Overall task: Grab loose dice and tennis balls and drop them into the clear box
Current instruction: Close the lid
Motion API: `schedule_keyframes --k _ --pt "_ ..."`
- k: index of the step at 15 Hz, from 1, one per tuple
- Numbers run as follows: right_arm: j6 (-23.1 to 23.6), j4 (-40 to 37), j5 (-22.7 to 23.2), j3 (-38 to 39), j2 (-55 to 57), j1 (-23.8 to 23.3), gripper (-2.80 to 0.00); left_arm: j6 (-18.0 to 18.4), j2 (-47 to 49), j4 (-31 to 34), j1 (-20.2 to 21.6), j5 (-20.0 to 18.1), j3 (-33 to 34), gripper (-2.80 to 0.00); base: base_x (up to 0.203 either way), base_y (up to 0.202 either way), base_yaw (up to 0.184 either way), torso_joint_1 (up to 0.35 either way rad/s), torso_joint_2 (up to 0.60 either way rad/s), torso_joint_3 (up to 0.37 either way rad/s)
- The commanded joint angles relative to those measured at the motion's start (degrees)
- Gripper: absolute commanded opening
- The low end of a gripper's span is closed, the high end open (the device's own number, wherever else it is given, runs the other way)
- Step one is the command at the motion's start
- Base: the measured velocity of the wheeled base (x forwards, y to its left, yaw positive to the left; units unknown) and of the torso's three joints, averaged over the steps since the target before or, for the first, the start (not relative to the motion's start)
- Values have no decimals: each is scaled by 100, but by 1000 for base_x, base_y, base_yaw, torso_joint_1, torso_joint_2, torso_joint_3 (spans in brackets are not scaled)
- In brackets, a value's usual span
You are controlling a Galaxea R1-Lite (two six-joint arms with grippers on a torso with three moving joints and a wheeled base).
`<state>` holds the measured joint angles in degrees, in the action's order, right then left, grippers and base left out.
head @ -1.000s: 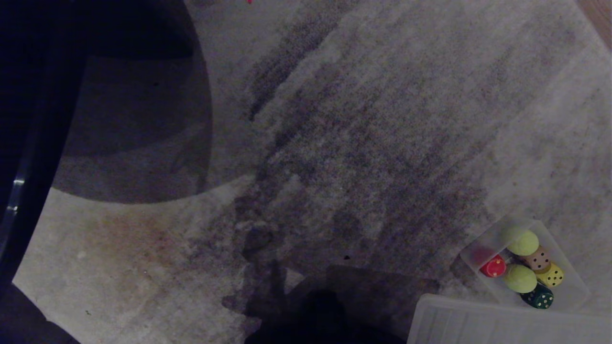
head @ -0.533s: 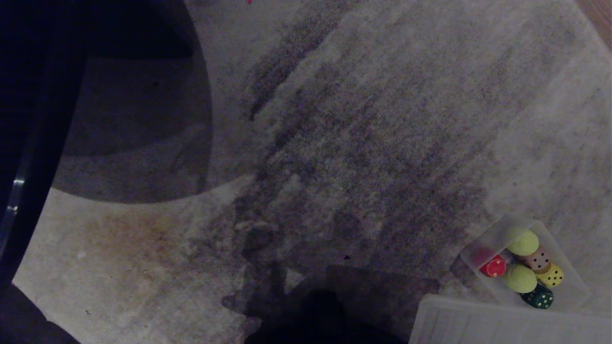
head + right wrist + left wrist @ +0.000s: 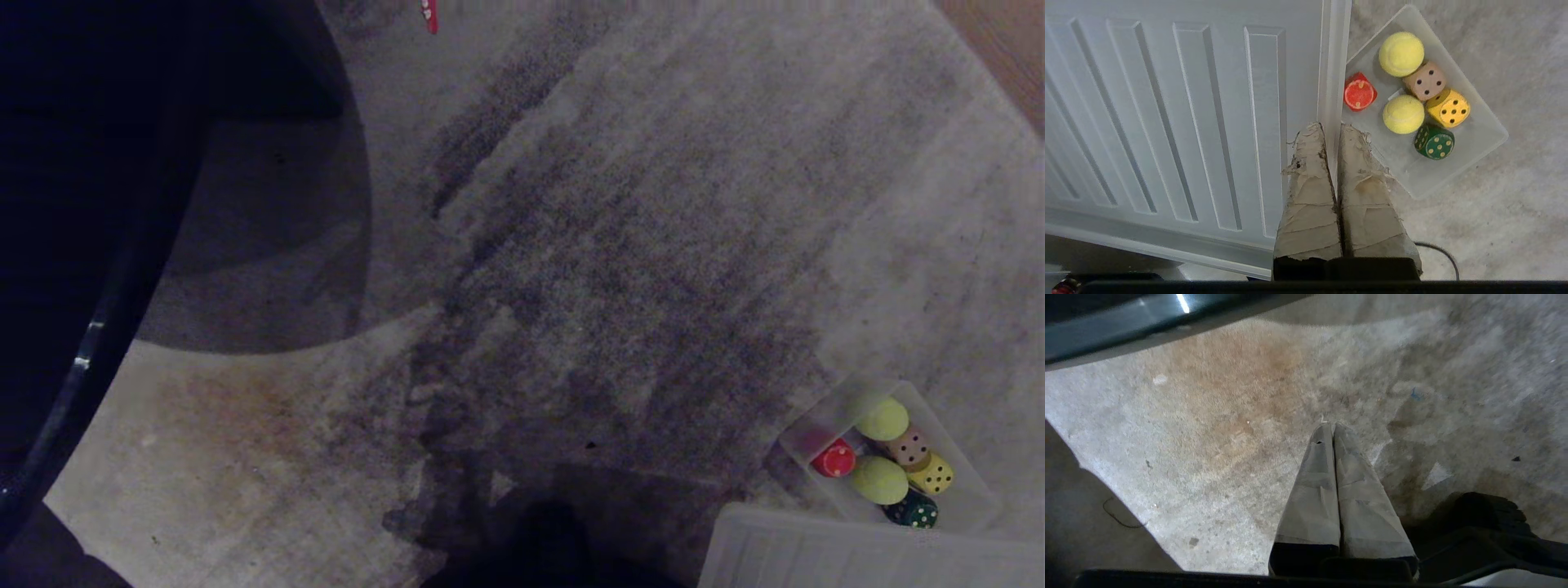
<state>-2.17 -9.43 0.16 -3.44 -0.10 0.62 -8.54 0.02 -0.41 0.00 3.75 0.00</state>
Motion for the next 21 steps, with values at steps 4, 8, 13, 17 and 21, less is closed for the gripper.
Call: schedule_keyframes --k 4,8,13,17,21 --pt "6 -7 2 1 19 -1 -280 -8 6 -2 0 3 9 -280 0 0 0 2 2 199" --pt "0 -7 2 1 19 -1 -280 -8 6 -2 0 3 9 -280 0 0 0 2 4 205" --pt "6 -7 2 1 19 8 -280 -8 6 -2 0 3 9 -280 0 0 0 2 1 203" --pt "6 -7 2 1 19 0 -280 -8 6 -2 0 3 9 -280 0 0 0 -1 -1 203" --pt "6 -7 2 1 19 2 -280 -8 6 -11 0 3 9 -280 0 0 0 3 3 200"
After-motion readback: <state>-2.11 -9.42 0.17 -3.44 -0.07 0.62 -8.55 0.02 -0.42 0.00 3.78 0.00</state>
